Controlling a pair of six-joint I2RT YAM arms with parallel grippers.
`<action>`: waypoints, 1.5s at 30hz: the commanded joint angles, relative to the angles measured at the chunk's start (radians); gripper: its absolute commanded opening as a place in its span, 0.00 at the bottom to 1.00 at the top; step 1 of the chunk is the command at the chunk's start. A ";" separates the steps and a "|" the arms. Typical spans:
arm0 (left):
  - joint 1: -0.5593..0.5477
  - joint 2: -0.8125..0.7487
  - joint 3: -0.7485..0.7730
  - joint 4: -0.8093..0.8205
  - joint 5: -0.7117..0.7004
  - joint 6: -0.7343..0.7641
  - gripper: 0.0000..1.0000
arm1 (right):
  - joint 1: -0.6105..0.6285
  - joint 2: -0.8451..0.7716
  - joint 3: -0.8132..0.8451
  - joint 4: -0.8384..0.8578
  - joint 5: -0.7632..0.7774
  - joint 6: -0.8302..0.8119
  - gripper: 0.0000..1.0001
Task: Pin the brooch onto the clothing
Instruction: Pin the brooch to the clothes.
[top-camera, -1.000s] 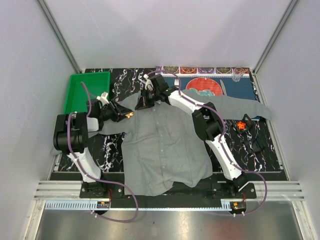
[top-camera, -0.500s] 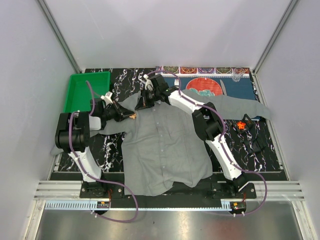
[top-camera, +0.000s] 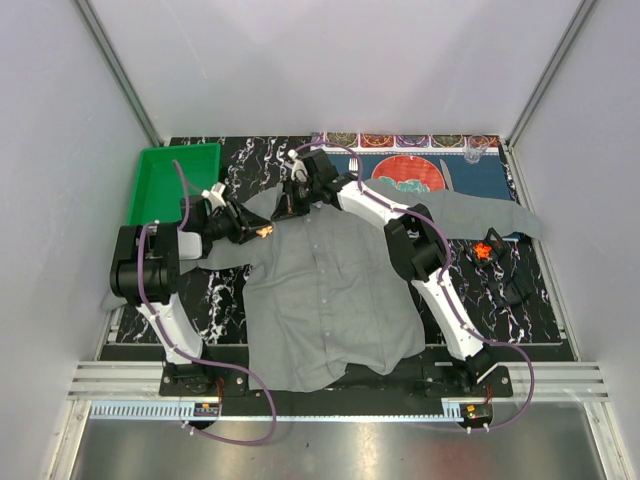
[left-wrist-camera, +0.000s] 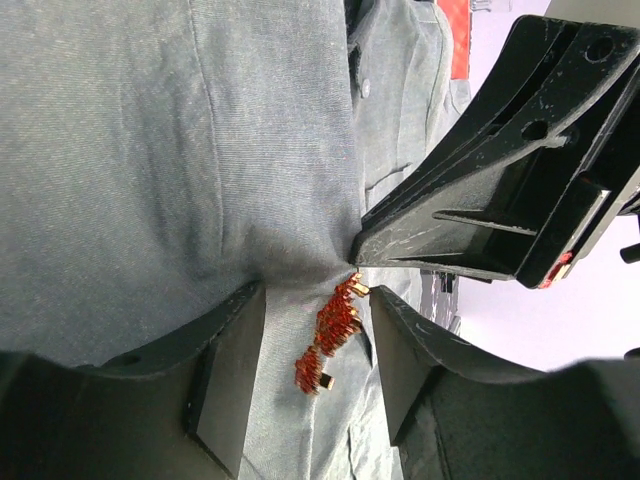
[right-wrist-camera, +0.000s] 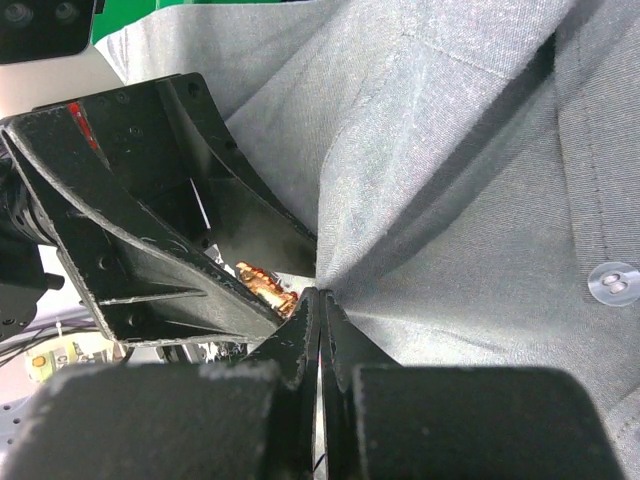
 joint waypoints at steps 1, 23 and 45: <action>0.013 -0.038 0.015 0.003 -0.005 0.029 0.54 | -0.017 -0.060 -0.003 0.028 0.000 -0.022 0.00; -0.024 0.017 0.076 -0.063 0.012 0.065 0.64 | -0.016 -0.077 -0.042 0.073 -0.042 0.013 0.00; -0.056 0.063 0.141 -0.137 0.014 0.115 0.55 | -0.016 -0.097 -0.077 0.109 -0.064 0.039 0.00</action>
